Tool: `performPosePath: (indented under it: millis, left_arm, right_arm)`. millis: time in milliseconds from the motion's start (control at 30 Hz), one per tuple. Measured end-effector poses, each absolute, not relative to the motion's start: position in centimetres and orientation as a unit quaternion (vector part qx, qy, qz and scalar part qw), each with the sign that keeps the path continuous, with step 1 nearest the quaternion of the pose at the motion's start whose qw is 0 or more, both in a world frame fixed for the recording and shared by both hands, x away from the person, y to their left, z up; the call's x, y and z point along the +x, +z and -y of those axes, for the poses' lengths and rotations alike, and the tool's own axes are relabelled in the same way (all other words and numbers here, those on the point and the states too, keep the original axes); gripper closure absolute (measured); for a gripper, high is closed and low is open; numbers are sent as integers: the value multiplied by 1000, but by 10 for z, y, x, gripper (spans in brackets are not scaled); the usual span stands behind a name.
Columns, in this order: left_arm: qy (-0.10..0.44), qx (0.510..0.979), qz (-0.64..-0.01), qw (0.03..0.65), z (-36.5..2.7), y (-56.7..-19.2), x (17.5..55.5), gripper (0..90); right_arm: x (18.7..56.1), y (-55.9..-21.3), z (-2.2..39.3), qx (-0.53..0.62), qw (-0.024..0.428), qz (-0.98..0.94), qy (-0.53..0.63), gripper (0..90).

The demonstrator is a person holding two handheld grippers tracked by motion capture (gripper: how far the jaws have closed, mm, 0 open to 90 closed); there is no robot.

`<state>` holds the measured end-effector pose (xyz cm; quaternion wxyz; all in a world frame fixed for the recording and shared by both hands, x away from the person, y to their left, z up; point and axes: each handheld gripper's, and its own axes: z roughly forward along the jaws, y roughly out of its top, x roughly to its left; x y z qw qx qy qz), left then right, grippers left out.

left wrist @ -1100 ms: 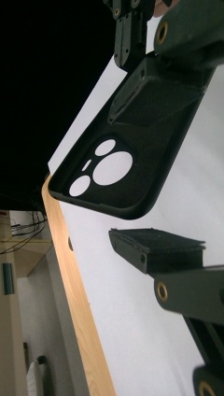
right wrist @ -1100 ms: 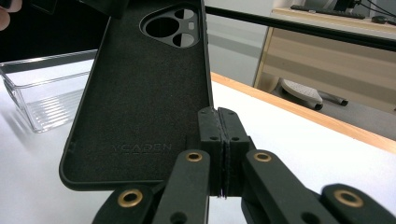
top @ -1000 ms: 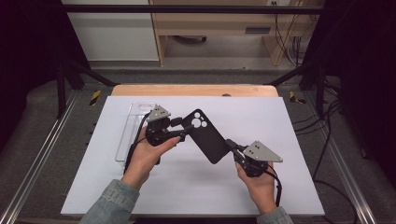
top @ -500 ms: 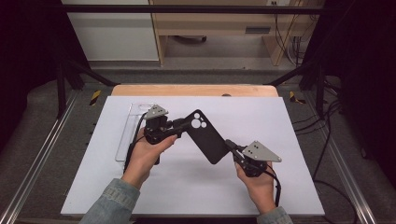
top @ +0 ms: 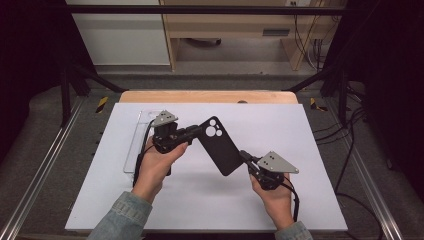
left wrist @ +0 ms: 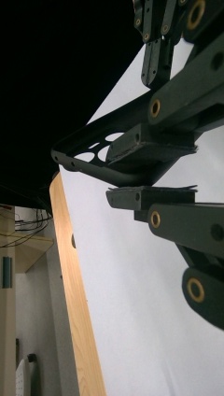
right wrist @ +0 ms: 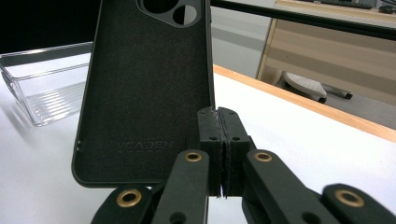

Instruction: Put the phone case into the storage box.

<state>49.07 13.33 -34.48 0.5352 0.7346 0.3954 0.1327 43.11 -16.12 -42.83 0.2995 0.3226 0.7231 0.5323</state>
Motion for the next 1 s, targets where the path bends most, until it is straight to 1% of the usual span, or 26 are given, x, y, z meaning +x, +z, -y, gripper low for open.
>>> performPosePath:
  millis: [200, 1000]
  left_arm:
    - [134, 733, -393, 538, -132, -341, 489, 787]
    - [133, 741, -375, 541, -130, -336, 486, 795]
  right_arm:
    - [432, -429, 161, 324, 295, -723, 534, 890]
    - [435, -433, 161, 327, 277, -728, 535, 881]
